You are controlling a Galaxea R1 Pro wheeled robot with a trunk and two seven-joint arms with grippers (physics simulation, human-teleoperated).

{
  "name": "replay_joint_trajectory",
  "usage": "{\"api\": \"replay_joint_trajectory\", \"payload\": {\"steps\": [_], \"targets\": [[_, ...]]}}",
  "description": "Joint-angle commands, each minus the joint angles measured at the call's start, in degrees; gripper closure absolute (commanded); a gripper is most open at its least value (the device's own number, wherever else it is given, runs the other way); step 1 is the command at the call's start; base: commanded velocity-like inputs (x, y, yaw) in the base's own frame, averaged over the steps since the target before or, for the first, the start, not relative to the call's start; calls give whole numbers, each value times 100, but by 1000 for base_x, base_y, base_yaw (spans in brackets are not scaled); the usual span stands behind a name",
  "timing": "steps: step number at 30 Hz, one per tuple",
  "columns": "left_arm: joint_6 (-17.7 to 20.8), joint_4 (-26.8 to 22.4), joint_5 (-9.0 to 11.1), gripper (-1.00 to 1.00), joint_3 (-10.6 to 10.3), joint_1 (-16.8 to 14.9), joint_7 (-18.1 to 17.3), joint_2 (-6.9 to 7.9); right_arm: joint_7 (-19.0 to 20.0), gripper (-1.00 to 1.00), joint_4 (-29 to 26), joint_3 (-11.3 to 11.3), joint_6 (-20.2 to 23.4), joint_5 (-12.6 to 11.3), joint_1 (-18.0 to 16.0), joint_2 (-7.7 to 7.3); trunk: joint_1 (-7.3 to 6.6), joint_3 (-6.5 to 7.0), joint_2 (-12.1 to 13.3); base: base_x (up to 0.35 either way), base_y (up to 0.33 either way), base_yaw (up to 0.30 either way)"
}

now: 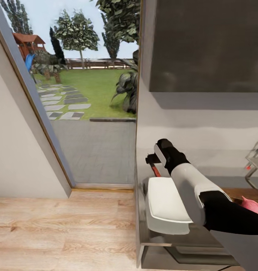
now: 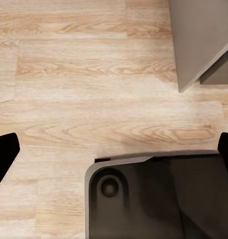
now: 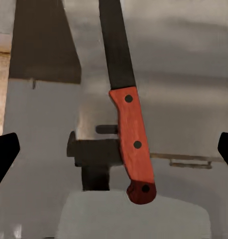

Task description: In the kitchen, take the Vidalia onion out of the sink, dice it on the chopping board with the paring knife, put the diced onion into the bowl on the countertop, then place both the paring knife and the chopping board into the sink.

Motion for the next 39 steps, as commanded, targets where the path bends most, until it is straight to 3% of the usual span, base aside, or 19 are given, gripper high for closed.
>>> {"api": "replay_joint_trajectory", "payload": {"steps": [1,39], "targets": [[-5,-6,40,-100,-16,0,-21,5,-25,-100,32,6,21,-4,-5,14,6,-10,-11,167,111,0],[-23,-25,33,-100,-29,0,-21,22,-7,-100,712,-29,-6,10,-5,-22,6,-18,-11,29,-11,0]]}}
